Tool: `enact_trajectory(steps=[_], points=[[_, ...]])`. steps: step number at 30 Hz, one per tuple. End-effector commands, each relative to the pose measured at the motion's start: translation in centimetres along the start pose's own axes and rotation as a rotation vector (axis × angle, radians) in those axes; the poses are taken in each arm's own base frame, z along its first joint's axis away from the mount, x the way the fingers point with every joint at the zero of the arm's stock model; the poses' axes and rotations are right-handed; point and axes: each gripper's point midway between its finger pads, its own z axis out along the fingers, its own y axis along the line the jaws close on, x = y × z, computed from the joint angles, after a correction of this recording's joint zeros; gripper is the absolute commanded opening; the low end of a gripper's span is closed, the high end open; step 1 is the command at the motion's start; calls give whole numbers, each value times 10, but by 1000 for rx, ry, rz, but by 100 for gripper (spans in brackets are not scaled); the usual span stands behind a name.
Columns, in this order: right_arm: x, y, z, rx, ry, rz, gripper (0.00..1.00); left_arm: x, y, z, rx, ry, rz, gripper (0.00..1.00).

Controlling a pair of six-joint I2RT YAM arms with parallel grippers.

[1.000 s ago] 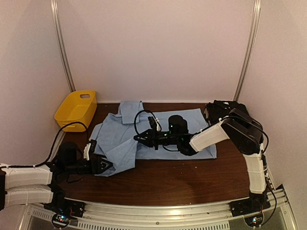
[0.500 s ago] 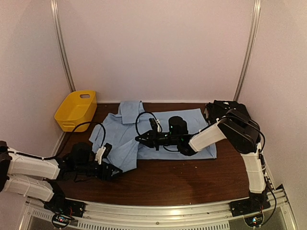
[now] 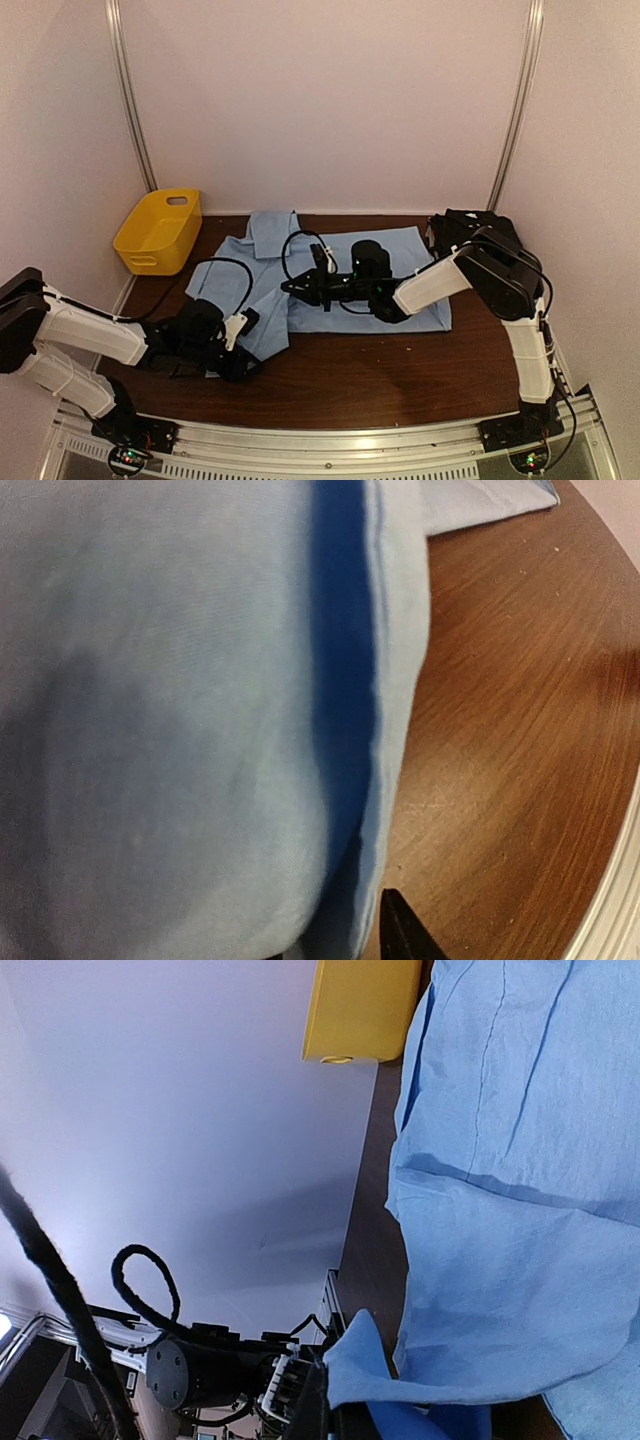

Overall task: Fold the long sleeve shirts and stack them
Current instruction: Pass from the right arm to the left

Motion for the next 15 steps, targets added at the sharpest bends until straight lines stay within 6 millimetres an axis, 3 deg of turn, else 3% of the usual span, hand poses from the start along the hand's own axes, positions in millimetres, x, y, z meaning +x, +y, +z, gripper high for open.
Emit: enact_trajectory(steps=[1,7,15], points=[[-7,4,2,-23,-5,-27,0,-1,-7,7,-19,27,48,29],[-5,-1,0,-13,-1,-25,0,-5,-18,3,1,48,44,0],[1,-12,-7,22,8,-32,2,-43,-35,-33,8,-7,-12,0]])
